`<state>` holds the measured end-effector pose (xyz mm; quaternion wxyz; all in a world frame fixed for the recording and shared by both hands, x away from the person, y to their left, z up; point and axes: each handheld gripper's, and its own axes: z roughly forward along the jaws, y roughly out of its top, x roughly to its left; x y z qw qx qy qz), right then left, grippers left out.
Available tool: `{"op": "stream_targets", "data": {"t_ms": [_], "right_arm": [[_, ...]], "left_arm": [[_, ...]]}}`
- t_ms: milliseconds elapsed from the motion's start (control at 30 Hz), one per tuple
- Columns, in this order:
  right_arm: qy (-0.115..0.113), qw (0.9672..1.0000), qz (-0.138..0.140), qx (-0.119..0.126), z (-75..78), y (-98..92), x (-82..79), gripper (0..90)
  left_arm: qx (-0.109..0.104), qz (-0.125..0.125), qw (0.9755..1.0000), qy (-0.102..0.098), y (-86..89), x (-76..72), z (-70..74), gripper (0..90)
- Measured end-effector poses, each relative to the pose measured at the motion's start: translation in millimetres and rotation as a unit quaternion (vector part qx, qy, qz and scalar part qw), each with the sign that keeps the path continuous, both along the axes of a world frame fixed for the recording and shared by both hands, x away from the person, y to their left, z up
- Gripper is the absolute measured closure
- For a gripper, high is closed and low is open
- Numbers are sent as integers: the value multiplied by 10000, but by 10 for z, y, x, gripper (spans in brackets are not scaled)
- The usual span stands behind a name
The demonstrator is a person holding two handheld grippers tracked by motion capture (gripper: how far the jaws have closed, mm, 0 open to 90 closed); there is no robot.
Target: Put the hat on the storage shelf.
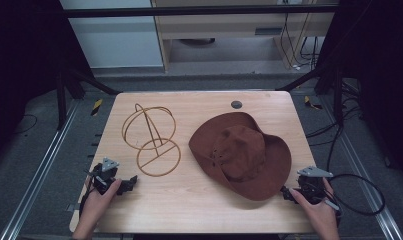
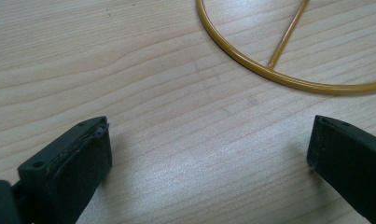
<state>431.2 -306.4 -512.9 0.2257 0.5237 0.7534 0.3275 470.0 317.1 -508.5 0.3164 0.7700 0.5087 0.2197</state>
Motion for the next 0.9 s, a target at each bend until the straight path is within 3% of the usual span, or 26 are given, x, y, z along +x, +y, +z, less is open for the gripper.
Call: {"op": "stream_targets", "data": {"t_ms": [167,300,333,567,633,733,833,900], "right_arm": [[-17,10000,17,53,7,-11,-24,82],[82,9997,36,239,77,-31,-93,92],[124,9999,73,90,123,-28,-132,99],[218,9995,214,-97,305,19,-235,109],[159,9993,301,-184,473,50,-270,114],[136,9988,350,-309,570,58,-278,121],[186,9970,272,-698,787,66,-297,129],[161,9968,301,-726,842,78,-302,129]], "left_arm": [[30,0,10000,2,-2,-8,3,0],[17,0,10000,5,-3,-12,2,0],[17,1,10000,5,-3,-12,2,0],[35,-24,10000,11,-3,-21,3,0],[32,-29,10000,13,-3,-24,3,0],[32,-28,10000,14,-3,-25,3,0],[35,-32,10000,14,-3,-25,3,0],[32,-29,10000,15,-3,-26,3,0]]}}
